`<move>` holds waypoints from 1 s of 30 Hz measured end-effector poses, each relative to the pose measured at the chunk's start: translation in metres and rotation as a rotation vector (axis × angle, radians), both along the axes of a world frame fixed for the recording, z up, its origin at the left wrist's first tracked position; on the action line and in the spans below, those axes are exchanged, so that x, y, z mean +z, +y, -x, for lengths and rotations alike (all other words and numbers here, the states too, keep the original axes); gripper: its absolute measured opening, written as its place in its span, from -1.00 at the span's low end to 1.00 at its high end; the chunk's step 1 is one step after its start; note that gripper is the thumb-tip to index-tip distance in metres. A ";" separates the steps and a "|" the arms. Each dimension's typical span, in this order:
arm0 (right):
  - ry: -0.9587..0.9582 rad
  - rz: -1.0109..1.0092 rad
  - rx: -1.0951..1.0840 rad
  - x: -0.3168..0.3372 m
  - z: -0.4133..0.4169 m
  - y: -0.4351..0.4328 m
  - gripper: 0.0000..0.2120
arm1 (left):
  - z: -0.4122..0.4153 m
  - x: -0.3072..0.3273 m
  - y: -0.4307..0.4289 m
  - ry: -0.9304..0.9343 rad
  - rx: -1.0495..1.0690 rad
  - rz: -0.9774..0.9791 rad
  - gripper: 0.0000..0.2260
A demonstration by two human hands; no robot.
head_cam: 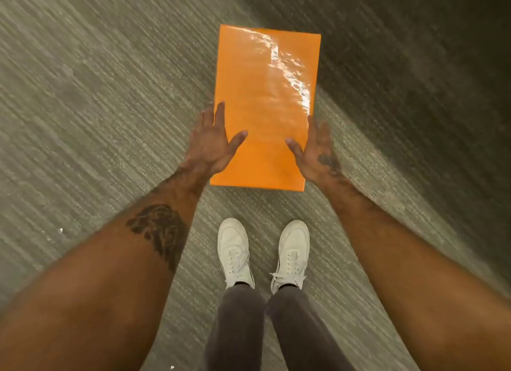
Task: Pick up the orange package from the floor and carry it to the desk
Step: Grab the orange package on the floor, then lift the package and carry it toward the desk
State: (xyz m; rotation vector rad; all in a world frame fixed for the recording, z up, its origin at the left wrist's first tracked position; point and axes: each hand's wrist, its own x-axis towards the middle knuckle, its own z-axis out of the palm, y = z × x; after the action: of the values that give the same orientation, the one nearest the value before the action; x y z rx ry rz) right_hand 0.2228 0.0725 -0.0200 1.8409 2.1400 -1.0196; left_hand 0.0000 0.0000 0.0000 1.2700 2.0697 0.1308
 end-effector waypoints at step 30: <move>0.277 0.309 -0.635 0.046 0.011 0.043 -0.45 | 0.012 0.029 0.041 -0.451 0.485 -0.023 -0.30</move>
State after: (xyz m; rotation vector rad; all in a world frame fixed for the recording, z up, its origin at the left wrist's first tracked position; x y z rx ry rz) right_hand 0.2114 0.1156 0.0261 2.3678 1.3880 -1.7015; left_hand -0.0116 0.0407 0.0294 0.6459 1.9298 0.6028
